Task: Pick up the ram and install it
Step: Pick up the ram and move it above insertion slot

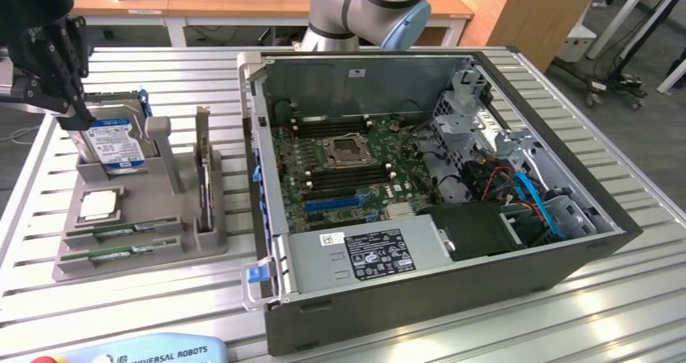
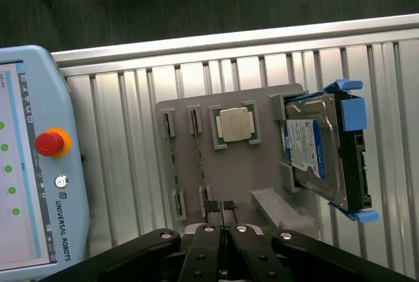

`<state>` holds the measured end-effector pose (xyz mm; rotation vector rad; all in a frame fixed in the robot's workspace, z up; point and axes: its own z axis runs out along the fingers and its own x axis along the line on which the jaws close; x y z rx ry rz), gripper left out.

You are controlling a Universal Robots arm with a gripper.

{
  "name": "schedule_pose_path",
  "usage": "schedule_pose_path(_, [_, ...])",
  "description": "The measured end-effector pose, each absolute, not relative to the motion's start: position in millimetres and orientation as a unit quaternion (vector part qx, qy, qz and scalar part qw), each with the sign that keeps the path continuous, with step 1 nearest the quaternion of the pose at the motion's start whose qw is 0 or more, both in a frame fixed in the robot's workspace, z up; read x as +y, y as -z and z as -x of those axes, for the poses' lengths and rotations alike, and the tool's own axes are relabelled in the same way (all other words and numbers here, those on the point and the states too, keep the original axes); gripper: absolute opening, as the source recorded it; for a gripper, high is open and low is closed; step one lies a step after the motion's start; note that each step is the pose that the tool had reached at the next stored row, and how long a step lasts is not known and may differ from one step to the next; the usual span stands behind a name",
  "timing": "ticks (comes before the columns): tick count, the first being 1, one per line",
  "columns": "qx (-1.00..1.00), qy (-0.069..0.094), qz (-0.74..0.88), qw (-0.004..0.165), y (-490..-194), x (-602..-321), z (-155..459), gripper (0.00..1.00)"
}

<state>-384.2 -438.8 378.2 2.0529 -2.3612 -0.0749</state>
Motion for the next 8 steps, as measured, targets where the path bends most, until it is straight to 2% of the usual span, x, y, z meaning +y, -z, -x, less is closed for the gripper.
schedule_pose_path(8, [-0.754, 0.024, -0.656, 0.006, -378.2, -438.8, 384.2, 0.11])
